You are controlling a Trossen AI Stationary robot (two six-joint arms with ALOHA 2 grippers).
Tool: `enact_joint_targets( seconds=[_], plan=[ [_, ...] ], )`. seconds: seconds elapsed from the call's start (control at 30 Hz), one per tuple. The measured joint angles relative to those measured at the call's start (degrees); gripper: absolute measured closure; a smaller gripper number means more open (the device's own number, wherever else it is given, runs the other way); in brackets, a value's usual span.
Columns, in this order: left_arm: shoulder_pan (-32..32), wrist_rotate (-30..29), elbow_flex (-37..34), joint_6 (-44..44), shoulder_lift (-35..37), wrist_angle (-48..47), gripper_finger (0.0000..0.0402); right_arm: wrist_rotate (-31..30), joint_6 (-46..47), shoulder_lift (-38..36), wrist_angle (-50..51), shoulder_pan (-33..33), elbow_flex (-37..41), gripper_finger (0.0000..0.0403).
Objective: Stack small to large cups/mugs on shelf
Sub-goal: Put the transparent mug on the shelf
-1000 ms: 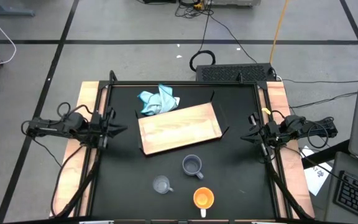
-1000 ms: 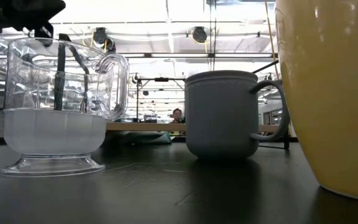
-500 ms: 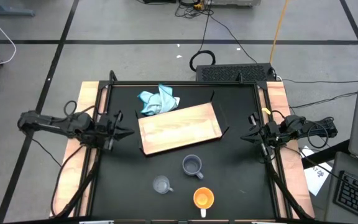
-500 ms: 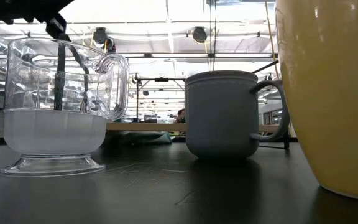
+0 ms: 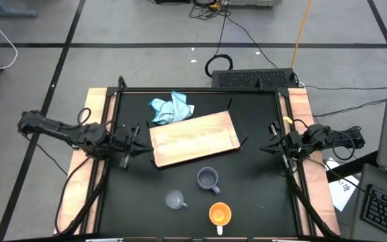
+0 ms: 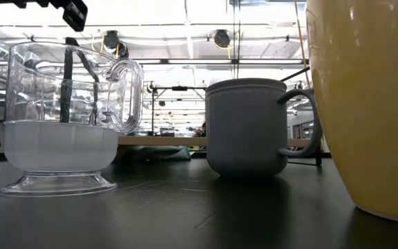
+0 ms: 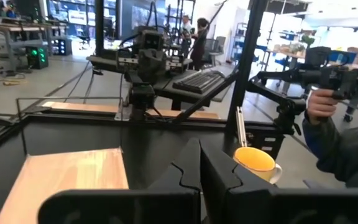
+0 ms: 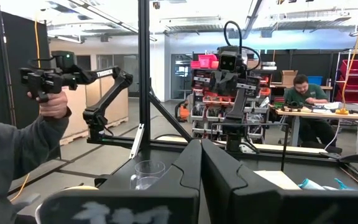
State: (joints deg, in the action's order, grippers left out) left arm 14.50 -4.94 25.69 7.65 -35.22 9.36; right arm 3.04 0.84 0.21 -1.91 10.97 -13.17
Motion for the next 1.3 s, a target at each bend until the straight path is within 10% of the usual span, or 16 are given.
enact_joint_targets(
  seconds=[1.3],
  plan=[
    [10.6,-1.7,5.8,-4.8,-21.3,19.2,0.0401,0.0,0.0,0.0,0.0,0.0,0.0,0.0403]
  ],
)
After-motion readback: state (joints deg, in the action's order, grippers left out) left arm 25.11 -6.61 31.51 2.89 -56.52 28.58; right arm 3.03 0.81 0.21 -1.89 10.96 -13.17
